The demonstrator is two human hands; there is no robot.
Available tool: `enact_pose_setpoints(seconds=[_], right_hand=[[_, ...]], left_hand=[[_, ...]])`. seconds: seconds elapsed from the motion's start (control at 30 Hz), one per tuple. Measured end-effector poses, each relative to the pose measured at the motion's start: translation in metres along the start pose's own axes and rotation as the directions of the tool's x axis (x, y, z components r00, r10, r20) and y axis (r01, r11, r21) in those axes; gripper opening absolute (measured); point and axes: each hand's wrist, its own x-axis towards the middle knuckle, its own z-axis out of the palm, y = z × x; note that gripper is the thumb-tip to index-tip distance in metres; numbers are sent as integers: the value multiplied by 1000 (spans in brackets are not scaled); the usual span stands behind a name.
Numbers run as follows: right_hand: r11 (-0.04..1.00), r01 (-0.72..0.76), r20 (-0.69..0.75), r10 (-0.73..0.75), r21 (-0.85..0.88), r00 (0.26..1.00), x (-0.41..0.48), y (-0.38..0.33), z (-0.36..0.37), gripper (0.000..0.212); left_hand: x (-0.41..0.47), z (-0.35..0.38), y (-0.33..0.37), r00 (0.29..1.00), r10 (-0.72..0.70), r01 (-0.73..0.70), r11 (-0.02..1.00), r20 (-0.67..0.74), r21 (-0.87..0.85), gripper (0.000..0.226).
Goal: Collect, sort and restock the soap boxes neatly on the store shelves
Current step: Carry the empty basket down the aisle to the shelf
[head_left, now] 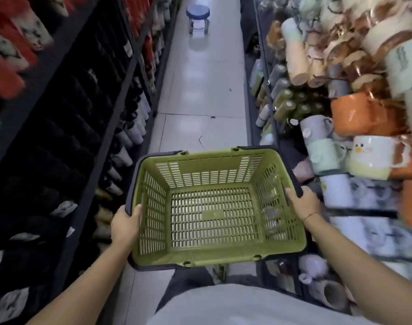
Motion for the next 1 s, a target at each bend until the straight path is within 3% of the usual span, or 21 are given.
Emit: enact_pose_setpoints(seconds=[0.13, 0.23, 0.37, 0.43, 0.7, 1.0], right_hand=[[998, 55, 3, -55, -6, 998, 90, -64, 2, 67], [996, 47, 19, -46, -69, 999, 159, -105, 12, 47], [997, 61, 17, -61, -44, 998, 249, -165, 30, 40], [1000, 17, -2, -18, -22, 1000, 288, -196, 36, 45], [996, -46, -47, 50, 80, 998, 434, -309, 44, 29], [994, -70, -35, 74, 85, 997, 652, -418, 56, 51]], left_hand=[[70, 24, 62, 1000, -2, 2, 1000, -14, -25, 36], [132, 43, 107, 999, 2, -3, 1000, -34, -28, 35], [222, 66, 176, 1000, 16, -16, 999, -21, -39, 33], [266, 70, 216, 999, 34, -34, 998, 6, -44, 33], [420, 97, 374, 994, 104, -104, 995, 27, -5, 25], [593, 174, 528, 997, 67, -67, 998, 25, 14, 27]])
